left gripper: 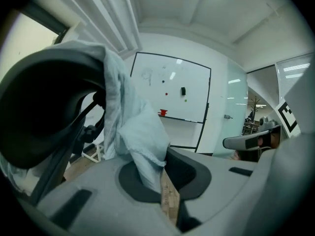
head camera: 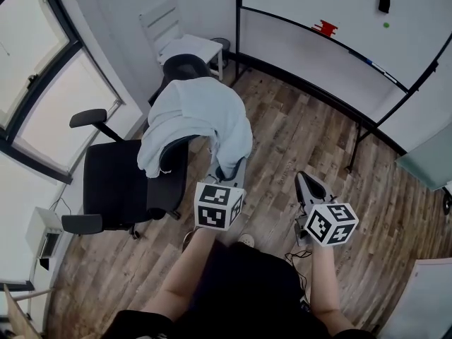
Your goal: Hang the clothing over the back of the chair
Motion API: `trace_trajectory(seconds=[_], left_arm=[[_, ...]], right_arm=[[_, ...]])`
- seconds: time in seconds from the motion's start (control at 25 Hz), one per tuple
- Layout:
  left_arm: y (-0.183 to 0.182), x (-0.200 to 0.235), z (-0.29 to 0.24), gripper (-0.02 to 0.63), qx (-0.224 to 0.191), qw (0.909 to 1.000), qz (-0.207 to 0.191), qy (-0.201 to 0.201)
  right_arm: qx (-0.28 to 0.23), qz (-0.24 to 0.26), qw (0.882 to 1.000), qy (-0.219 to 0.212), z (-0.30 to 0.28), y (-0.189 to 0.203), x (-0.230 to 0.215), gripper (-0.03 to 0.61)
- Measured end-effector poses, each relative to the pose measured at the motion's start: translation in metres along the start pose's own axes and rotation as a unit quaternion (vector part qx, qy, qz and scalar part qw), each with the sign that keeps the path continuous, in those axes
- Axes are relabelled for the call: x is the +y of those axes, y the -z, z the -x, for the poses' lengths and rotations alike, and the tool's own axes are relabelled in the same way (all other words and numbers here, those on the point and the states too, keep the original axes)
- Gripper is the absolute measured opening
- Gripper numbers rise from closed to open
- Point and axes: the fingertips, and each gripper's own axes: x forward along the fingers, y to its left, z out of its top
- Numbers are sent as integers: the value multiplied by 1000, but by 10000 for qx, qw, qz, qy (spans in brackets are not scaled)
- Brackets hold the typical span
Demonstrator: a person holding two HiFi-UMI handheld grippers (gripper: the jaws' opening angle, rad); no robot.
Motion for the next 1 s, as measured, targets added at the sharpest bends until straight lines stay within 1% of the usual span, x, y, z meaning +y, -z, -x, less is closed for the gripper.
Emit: trace_trajectory(seconds=[0.12, 0.24, 0.36, 0.44, 0.48, 0.52, 0.56, 0.6, 0.76, 1.0], left_arm=[[17, 7, 0, 15, 66, 9998, 150, -147], [18, 8, 1, 15, -15, 9997, 98, -231], [16, 5, 5, 15, -104, 9997, 13, -226], [15, 2, 7, 29, -123, 9998, 78, -139], [15, 0, 8, 108, -116, 9998, 133, -55], [15, -3, 8, 202, -104, 9998, 186, 43], [14, -6, 9, 258, -97, 9996, 223, 136], [14, -9, 9, 282, -98, 9994, 238, 215], [13, -18, 11, 304, -70, 9990, 186, 393], [23, -15, 17, 308, 27, 9987, 284, 412]], right_arm=[[122, -49, 9999, 31, -2, 13, -3, 0], [227, -70, 9997, 2, -5, 22, -3, 0], [280, -106, 9995, -48, -8, 28, -1, 0], [296, -125, 9994, -97, -11, 29, 2, 0], [300, -131, 9994, -127, -12, 30, 5, 0], [303, -138, 9993, -158, -14, 31, 7, 0], [307, -147, 9993, -184, -15, 33, 8, 0], [311, -158, 9992, -200, -16, 34, 9, 0], [336, -212, 9990, -225, -17, 39, 10, 0], [299, -248, 9991, -194, -17, 41, 12, 0]])
